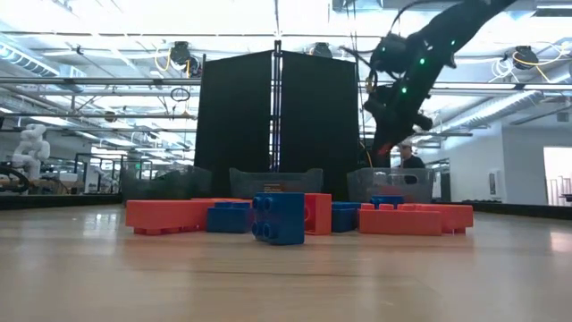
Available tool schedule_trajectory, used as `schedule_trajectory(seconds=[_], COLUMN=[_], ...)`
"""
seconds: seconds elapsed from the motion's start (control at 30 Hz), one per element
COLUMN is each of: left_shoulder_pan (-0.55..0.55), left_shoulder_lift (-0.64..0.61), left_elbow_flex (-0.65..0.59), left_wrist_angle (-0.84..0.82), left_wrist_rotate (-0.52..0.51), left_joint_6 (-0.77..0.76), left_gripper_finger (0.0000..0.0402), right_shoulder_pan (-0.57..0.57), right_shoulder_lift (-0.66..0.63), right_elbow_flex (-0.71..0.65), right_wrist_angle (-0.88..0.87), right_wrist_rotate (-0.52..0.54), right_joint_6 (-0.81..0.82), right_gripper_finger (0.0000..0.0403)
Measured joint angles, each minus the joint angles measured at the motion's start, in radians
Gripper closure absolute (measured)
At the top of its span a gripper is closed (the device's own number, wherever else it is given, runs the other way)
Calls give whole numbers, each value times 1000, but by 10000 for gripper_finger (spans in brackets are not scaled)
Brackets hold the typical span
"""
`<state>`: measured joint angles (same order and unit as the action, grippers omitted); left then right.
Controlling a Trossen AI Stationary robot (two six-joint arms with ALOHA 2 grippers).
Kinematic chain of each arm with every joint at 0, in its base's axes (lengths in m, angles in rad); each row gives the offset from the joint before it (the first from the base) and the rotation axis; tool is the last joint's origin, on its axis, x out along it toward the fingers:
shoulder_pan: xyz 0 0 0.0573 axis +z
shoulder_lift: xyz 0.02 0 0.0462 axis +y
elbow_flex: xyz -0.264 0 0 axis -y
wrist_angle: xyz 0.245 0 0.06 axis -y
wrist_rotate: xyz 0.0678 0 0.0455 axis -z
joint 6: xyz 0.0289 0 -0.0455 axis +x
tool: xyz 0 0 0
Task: Sort blocks
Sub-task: Put the orange game piece into the right black bin
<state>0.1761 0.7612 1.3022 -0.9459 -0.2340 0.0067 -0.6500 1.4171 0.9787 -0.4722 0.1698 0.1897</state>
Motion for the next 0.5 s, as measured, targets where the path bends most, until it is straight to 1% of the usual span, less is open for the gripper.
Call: schedule_trajectory(seconds=[0.13, 0.17, 0.27, 0.37, 0.43, 0.5], left_shoulder_pan=[0, 0, 0, 0, 0, 0], left_shoulder_lift=[-13, -16, -20, -21, -21, -21], left_elbow_flex=[0, 0, 0, 0, 0, 0], left_wrist_angle=[-21, -22, -37, -47, -47, -47], left_wrist_rotate=[-19, -20, -21, -30, -31, -31], left_joint_6=[-1, -1, -5, -26, -26, -27], left_gripper_finger=[402, 402, 402, 402, 402, 402], right_shoulder_pan=[-18, -18, -17, -17, -17, -17], right_shoulder_lift=[66, 82, 118, 122, 115, 109], right_elbow_flex=[0, 0, 0, -1, 2, 25], right_wrist_angle=[-1, -1, -3, -23, -20, -54], right_wrist_rotate=[-46, -49, -73, -81, -96, -97], right_joint_6=[-15, -20, -22, -21, -21, -24], right_gripper_finger=[280, 271, 220, 169, 147, 133])
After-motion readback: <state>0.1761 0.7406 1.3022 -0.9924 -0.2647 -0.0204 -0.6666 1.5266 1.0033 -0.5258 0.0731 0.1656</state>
